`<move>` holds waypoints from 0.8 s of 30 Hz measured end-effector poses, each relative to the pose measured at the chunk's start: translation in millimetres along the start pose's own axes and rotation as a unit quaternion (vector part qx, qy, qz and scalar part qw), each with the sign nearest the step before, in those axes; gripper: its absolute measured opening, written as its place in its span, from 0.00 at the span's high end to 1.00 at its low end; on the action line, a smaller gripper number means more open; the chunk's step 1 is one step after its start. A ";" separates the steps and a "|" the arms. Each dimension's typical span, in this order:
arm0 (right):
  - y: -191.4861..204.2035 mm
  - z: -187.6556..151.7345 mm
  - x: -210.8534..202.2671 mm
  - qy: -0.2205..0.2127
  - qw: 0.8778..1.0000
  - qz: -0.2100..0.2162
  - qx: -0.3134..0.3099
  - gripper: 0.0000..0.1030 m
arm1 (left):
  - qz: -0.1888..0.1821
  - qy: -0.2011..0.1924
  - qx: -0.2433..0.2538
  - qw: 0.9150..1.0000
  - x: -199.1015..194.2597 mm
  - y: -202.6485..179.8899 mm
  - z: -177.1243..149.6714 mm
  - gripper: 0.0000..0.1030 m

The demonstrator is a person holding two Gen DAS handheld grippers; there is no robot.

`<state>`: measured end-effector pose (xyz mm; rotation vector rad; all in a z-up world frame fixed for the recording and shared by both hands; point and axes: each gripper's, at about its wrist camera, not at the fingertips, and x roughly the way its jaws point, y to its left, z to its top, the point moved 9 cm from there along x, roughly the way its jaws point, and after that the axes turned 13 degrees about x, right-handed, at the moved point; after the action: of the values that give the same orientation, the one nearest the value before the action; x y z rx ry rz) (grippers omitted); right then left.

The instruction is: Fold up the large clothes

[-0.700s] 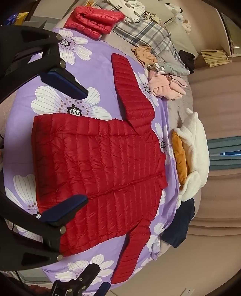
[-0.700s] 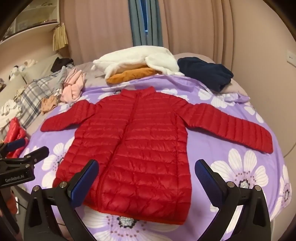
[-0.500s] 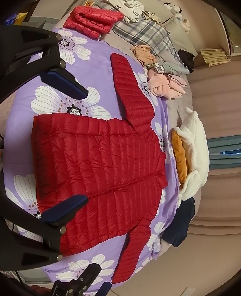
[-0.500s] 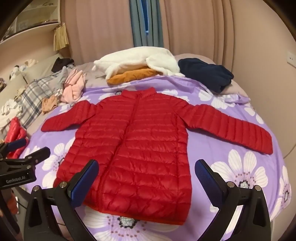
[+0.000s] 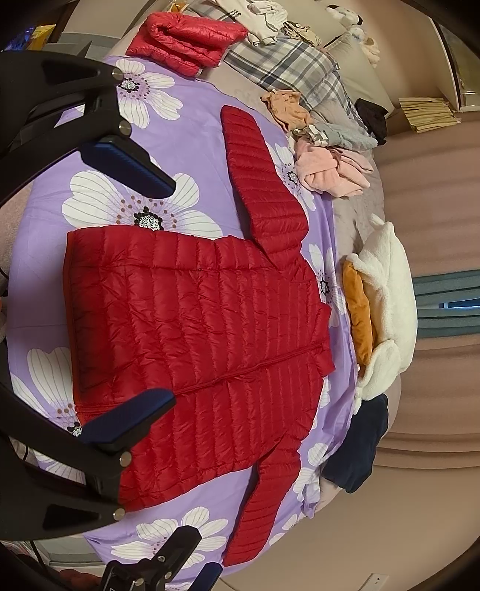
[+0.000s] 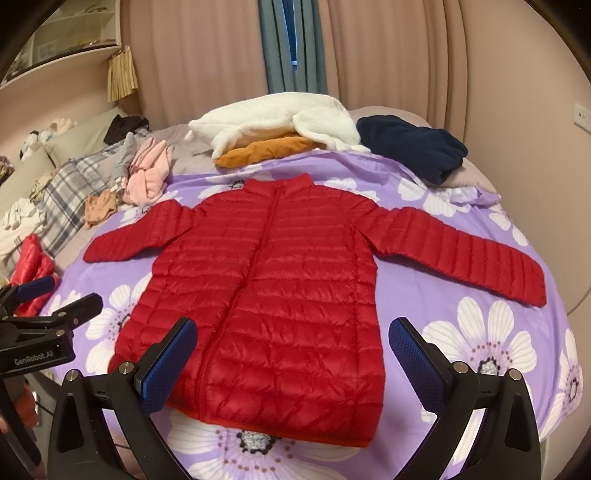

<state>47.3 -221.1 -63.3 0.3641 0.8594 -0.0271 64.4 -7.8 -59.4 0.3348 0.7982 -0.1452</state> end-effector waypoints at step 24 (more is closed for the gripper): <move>1.3 1.0 -3.3 0.001 1.000 -0.001 0.001 0.01 | -0.014 0.016 -0.003 1.000 3.9 -5.5 -6.3 0.00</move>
<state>46.1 -220.6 -59.9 0.3664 0.8626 -0.0287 61.5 -10.8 -67.7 0.3211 0.8358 -0.1632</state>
